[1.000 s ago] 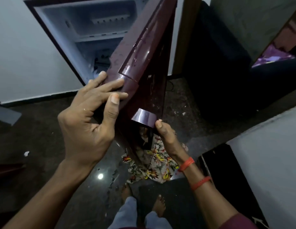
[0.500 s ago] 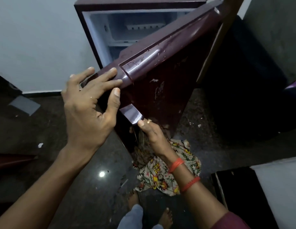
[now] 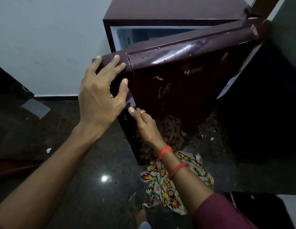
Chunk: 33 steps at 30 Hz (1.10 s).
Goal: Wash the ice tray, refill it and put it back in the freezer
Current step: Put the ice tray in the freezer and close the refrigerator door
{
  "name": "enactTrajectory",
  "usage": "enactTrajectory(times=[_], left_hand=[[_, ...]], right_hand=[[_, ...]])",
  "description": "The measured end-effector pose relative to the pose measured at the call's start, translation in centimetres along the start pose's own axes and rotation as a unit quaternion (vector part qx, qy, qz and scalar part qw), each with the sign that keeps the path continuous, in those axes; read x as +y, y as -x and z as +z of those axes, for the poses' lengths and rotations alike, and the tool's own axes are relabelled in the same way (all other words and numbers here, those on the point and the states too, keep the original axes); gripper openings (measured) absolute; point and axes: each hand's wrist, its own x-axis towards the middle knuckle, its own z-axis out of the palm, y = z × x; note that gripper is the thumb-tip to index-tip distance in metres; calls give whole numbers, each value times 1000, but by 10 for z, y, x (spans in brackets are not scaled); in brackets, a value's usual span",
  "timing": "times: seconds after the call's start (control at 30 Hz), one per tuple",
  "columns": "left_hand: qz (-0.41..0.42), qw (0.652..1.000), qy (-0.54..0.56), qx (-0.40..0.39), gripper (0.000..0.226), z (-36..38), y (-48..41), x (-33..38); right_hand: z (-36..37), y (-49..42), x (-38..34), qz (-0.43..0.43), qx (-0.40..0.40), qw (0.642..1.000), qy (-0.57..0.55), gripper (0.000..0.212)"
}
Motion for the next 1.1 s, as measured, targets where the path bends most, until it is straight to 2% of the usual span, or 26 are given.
enactTrajectory(times=[0.13, 0.37, 0.47, 0.57, 0.87, 0.93, 1.0, 1.1], left_hand=[[-2, 1000, -4, -9, 45, 12, -25, -21], [28, 999, -41, -23, 55, 36, -62, -53], [33, 998, -42, -36, 58, 46, -78, -63], [35, 997, -44, -46, 60, 54, -94, -71], [36, 997, -47, -53, 60, 72, -124, -85], [44, 996, -53, -53, 61, 72, -124, -87], [51, 996, -57, -54, 62, 72, -123, -88], [51, 996, -48, -50, 63, 72, -123, -89]], right_hand=[[13, -32, -6, 6, 17, 1000, 13, 30], [24, -85, -14, -12, 19, 997, 70, 47], [25, -104, -20, -1, 12, 997, 78, 48], [26, -121, -25, 7, 7, 996, 92, 67], [22, -153, -38, 26, -4, 988, 155, 78], [21, -153, -43, 3, 24, 984, 175, 69], [18, -150, -50, -56, 106, 969, 216, 50], [10, -141, -69, -205, 242, 907, 276, 25]])
